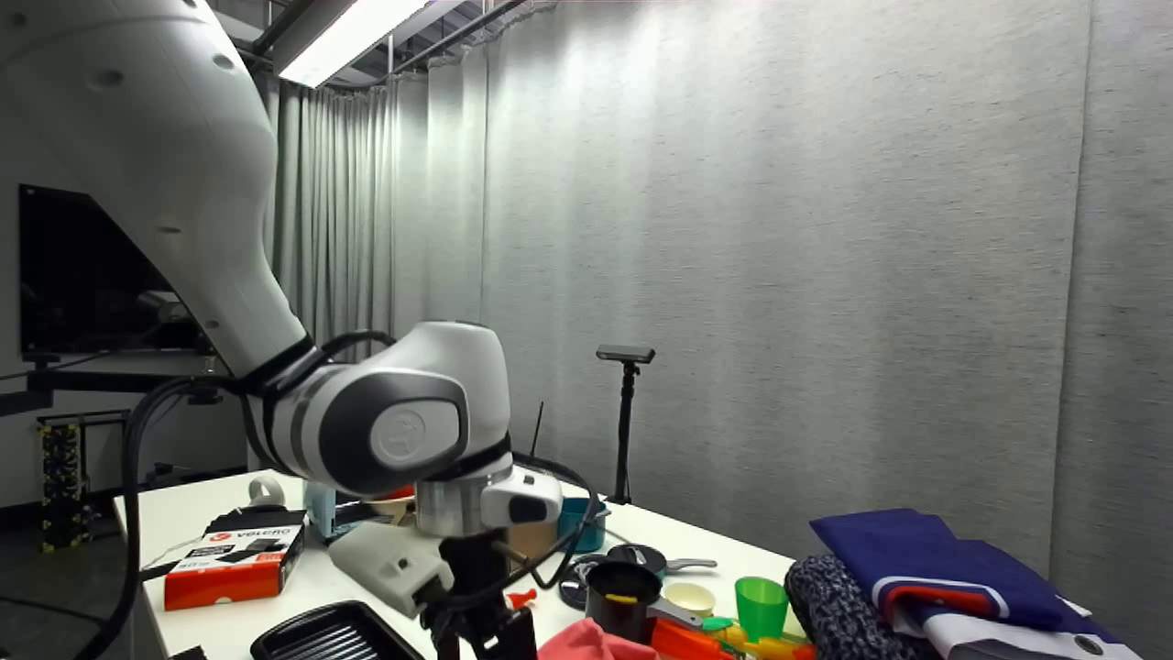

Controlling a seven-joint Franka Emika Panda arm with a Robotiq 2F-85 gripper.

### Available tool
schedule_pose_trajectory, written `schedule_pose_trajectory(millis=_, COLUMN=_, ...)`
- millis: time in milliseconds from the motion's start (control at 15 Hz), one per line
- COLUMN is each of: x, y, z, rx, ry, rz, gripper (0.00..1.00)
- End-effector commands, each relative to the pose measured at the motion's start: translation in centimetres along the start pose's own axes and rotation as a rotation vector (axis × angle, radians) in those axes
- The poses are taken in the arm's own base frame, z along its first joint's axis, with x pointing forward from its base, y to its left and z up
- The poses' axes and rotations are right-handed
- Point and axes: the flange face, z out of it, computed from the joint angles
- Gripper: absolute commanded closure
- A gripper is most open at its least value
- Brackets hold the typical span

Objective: Move the pink shirt to the left

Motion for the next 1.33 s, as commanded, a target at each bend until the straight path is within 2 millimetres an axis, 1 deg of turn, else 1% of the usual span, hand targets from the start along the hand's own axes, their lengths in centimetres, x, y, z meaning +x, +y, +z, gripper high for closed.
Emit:
schedule_pose_trajectory(millis=0, x=0.9, y=-0.5, z=6.2, rx=0.031, ry=-0.014, rz=0.034, gripper=0.00)
schedule_pose_trajectory(millis=133, x=1.0, y=-0.8, z=8.3, rx=0.040, ry=0.002, rz=0.038, gripper=0.00)
schedule_pose_trajectory(millis=200, x=1.2, y=-1.0, z=9.0, rx=0.043, ry=0.021, rz=0.043, gripper=0.18)
schedule_pose_trajectory(millis=467, x=1.7, y=-1.3, z=10.8, rx=0.034, ry=0.083, rz=0.037, gripper=0.51)
schedule_pose_trajectory(millis=667, x=1.6, y=-1.5, z=12.0, rx=0.018, ry=0.072, rz=0.025, gripper=0.73)
schedule_pose_trajectory(millis=733, x=1.5, y=-1.9, z=12.0, rx=0.033, ry=0.061, rz=0.011, gripper=0.82)
schedule_pose_trajectory(millis=867, x=1.6, y=-2.3, z=11.2, rx=0.037, ry=0.060, rz=0.000, gripper=0.95)
schedule_pose_trajectory(millis=933, x=1.5, y=-1.5, z=10.5, rx=0.046, ry=0.057, rz=-0.003, gripper=1.00)
schedule_pose_trajectory(millis=1067, x=1.7, y=-1.6, z=10.2, rx=0.055, ry=0.058, rz=0.000, gripper=1.00)
schedule_pose_trajectory(millis=1200, x=1.6, y=-2.4, z=10.5, rx=0.079, ry=0.052, rz=-0.012, gripper=0.99)
schedule_pose_trajectory(millis=1267, x=1.7, y=-3.3, z=10.8, rx=0.097, ry=0.048, rz=-0.029, gripper=0.99)
